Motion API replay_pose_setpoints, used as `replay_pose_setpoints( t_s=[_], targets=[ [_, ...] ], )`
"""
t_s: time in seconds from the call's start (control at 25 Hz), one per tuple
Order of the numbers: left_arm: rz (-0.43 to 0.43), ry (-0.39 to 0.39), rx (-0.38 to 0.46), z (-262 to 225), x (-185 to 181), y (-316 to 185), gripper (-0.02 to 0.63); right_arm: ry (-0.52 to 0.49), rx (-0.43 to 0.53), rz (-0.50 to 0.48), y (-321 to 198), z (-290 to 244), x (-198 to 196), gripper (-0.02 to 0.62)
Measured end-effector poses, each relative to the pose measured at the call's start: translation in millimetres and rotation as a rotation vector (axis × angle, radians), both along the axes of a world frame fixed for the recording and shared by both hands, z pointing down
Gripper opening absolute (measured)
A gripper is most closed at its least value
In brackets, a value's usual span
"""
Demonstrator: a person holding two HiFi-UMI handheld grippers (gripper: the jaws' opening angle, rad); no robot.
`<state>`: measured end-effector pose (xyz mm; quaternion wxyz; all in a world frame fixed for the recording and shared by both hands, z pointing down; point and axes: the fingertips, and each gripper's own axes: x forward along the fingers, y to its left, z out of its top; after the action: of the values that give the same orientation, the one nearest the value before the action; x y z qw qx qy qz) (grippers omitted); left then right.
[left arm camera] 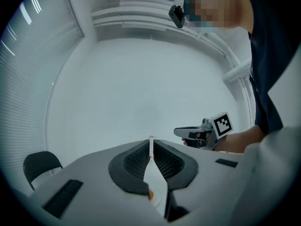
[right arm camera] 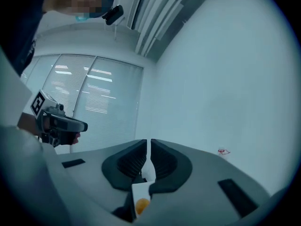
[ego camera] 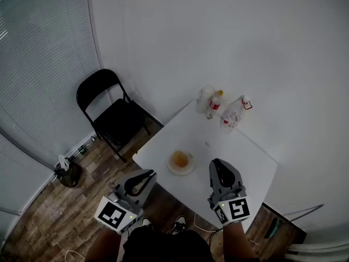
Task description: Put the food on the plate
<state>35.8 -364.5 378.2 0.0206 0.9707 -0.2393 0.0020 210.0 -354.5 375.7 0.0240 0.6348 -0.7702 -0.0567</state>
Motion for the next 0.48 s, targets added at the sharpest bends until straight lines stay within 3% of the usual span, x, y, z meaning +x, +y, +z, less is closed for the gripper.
replay_pose_setpoints(
  t_s=[0.2, 0.48],
  targets=[
    [0.035, 0.009, 0.068, -18.4, 13.0, 7.2, 0.043, 0.035, 0.031, 0.040, 30.9, -27.9, 10.5, 0.021],
    [0.057, 0.029, 0.084, -30.9, 29.2, 12.4, 0.043, 0.025, 0.033, 0.085, 46.5, -35.2, 29.5, 0.021]
  ],
)
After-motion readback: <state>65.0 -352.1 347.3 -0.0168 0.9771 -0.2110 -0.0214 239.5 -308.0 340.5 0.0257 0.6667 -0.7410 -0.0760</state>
